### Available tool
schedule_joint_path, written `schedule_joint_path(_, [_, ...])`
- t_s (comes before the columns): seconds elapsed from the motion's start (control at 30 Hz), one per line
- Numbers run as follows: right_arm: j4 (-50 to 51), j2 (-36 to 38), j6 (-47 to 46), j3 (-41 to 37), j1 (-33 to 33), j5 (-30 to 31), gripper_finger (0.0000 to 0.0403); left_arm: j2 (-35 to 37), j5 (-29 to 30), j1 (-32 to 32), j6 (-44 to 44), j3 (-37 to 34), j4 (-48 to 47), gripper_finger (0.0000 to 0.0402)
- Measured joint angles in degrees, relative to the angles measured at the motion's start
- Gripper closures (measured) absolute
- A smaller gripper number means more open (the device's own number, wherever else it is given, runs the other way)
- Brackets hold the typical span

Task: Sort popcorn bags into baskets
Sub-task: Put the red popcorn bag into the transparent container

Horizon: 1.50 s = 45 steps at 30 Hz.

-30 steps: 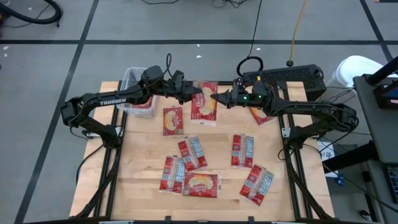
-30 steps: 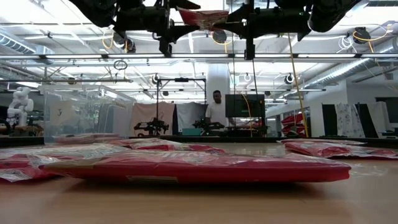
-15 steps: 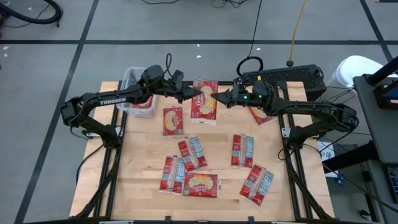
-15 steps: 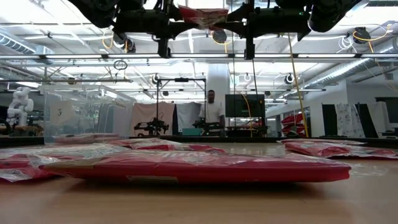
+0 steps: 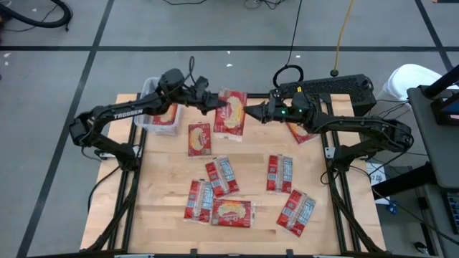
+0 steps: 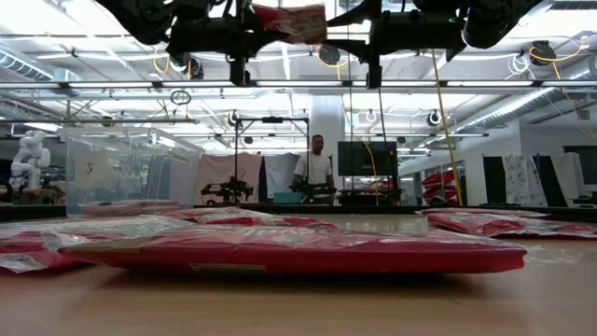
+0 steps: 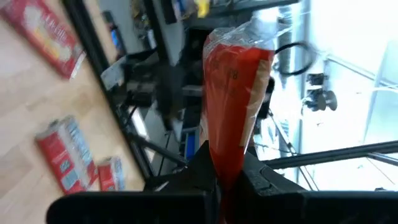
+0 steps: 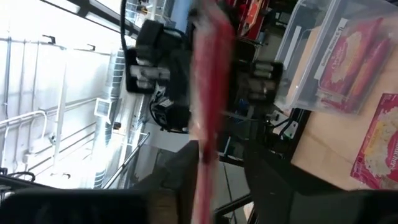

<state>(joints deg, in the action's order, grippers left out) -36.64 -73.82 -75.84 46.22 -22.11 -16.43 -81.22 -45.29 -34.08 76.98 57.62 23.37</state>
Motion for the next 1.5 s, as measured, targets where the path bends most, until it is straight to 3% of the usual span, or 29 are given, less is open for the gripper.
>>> schedule_joint_path(0.27, [0.26, 0.0, 1.87, 0.02, -2.07, 1.43, 0.0224, 3.29, -5.65, -6.89, 0.83, 0.07, -2.21, 0.0383])
schedule_joint_path(0.6, [1.77, 0.75, 4.83, 0.0, -5.6, -1.79, 0.0223, 6.03, -9.43, -16.82, -3.47, 0.03, -10.37, 0.0383])
schedule_joint_path(0.87, [3.28, 0.92, 4.88, 0.0, -9.19, -3.06, 0.0223, 6.85, -10.91, -25.06, -13.56, -0.04, -23.66, 0.0383])
schedule_joint_path(1.03, [3.53, 0.92, 4.61, 0.0, -10.69, -3.28, 0.0223, 6.98, -11.24, -30.21, -17.32, 0.33, -26.58, 0.0383])
schedule_joint_path(1.27, [4.35, 0.92, 4.56, 0.0, -11.67, -3.27, 0.0223, 6.32, -12.14, -32.13, -22.64, 15.98, -31.18, 0.0383])
schedule_joint_path(1.5, [5.86, 0.92, 4.62, 0.0, -11.72, -2.89, 0.0223, 2.98, -8.6, -36.57, -37.69, 26.93, -61.63, 0.0383])
